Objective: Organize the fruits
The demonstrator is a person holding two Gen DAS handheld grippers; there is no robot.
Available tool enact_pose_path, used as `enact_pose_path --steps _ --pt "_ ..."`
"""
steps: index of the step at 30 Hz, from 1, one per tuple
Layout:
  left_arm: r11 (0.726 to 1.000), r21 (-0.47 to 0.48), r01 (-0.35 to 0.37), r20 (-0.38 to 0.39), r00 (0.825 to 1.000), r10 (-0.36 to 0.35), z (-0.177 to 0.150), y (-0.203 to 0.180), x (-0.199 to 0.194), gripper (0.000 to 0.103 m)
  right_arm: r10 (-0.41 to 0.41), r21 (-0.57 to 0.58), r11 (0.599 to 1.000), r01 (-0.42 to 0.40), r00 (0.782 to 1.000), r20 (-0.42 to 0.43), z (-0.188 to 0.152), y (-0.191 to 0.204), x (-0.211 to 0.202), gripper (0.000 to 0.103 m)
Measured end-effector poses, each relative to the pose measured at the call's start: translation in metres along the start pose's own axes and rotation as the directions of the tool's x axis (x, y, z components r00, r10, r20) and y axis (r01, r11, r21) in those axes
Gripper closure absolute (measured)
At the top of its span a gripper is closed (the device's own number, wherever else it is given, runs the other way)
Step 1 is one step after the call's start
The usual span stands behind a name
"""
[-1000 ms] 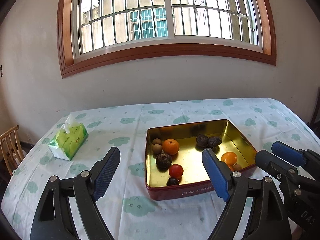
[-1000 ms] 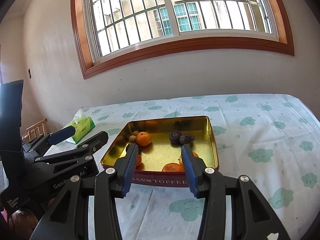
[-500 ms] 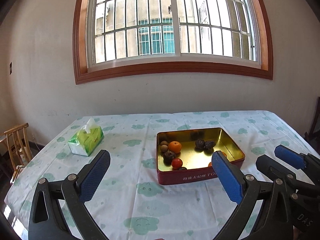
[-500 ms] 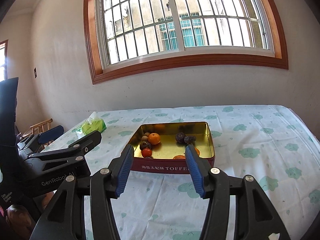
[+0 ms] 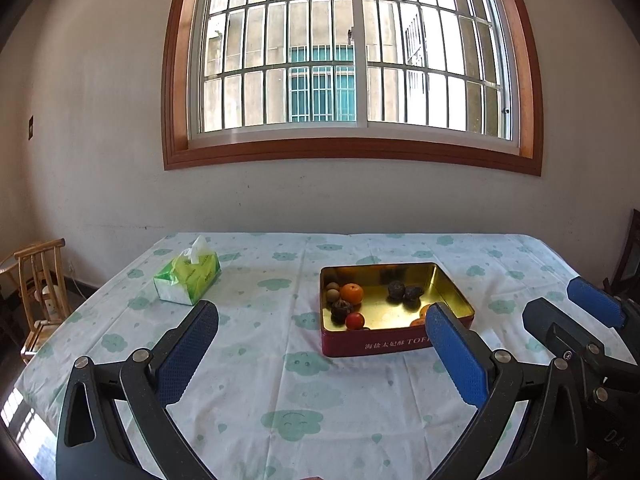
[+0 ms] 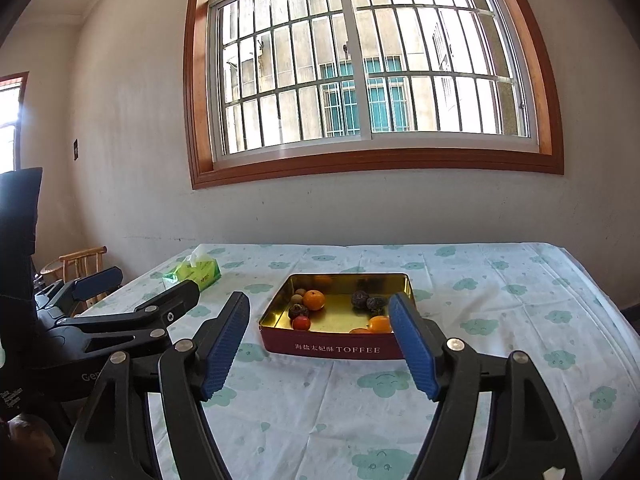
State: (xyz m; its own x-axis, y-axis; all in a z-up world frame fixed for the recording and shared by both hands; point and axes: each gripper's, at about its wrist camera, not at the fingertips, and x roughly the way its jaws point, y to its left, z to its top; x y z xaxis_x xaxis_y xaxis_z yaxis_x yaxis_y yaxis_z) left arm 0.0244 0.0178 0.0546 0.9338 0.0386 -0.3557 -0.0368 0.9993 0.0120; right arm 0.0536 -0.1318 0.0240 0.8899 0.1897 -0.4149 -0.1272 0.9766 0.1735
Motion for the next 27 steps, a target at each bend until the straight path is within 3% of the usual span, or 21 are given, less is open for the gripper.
enact_pose_path --steps 4,12,27 --pt "1.0 0.007 -0.013 0.021 1.0 0.013 -0.002 0.0 -0.011 0.0 -0.016 0.002 1.0 0.016 1.0 0.0 -0.003 0.004 -0.008 0.032" --pt "1.0 0.0 -0.019 0.045 0.999 0.019 -0.002 0.007 -0.026 0.0 -0.04 -0.007 0.999 0.04 0.999 0.034 0.001 0.01 -0.024 0.021" --pt "1.0 0.003 -0.027 0.03 0.999 0.027 -0.011 0.007 -0.021 0.0 -0.052 -0.006 0.999 0.052 0.999 -0.001 -0.006 0.012 -0.017 0.019"
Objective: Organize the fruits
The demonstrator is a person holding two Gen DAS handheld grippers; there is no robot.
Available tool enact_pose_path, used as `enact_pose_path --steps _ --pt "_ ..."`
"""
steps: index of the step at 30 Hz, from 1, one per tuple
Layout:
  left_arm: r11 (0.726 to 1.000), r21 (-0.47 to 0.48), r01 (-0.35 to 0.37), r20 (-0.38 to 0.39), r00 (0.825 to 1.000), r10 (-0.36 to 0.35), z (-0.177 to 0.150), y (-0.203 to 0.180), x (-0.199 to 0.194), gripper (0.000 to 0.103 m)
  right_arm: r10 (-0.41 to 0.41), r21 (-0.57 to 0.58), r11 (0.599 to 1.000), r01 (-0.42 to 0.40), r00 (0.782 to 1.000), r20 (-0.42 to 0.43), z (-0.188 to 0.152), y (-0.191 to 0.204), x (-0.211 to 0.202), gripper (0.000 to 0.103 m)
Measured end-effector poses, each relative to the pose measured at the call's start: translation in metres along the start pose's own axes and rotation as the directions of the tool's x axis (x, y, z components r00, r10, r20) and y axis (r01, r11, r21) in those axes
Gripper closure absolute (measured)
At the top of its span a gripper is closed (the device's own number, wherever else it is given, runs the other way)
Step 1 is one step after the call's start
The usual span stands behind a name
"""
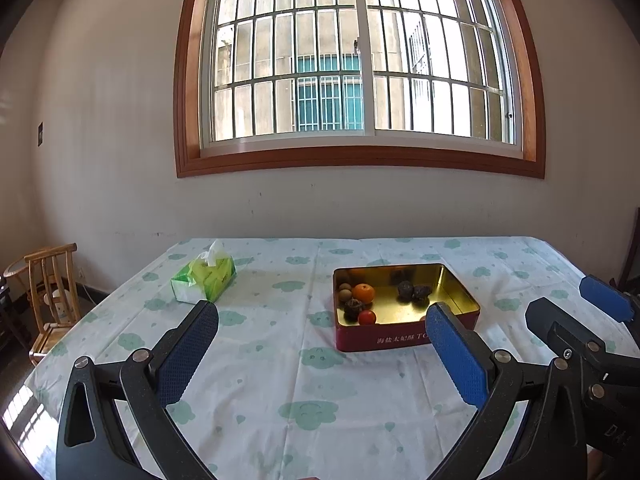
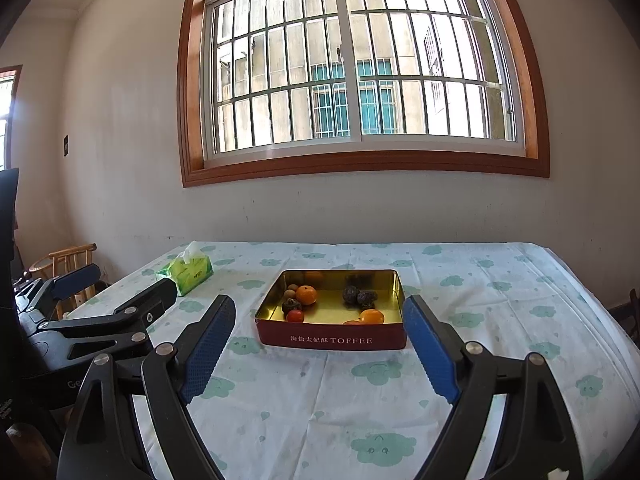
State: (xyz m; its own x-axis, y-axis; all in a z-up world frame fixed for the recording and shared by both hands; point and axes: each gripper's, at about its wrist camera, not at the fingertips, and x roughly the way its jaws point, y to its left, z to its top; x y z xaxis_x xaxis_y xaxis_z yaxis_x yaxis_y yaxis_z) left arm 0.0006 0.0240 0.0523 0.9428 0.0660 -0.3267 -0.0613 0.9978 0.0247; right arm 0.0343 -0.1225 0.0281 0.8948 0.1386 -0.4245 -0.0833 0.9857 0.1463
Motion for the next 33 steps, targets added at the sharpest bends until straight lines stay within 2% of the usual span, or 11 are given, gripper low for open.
enact_pose_path --steps 22,26,33 --pt "1.0 0.0 -0.006 -0.015 1.0 0.006 -0.01 -0.001 0.003 0.0 0.002 0.004 1.0 -0.002 1.0 -0.017 -0.006 0.002 0.004 0.015" --pt "1.0 -0.018 0.011 -0.045 0.999 -0.012 -0.007 0.004 0.019 0.0 0.0 0.008 1.0 0.0 0.999 -0.037 -0.011 -0.002 0.011 0.015" --pt "0.999 -0.017 -0.038 -0.049 0.998 0.037 0.003 0.005 0.043 0.0 -0.019 0.022 1.0 0.021 0.996 -0.091 -0.013 -0.031 0.039 0.014"
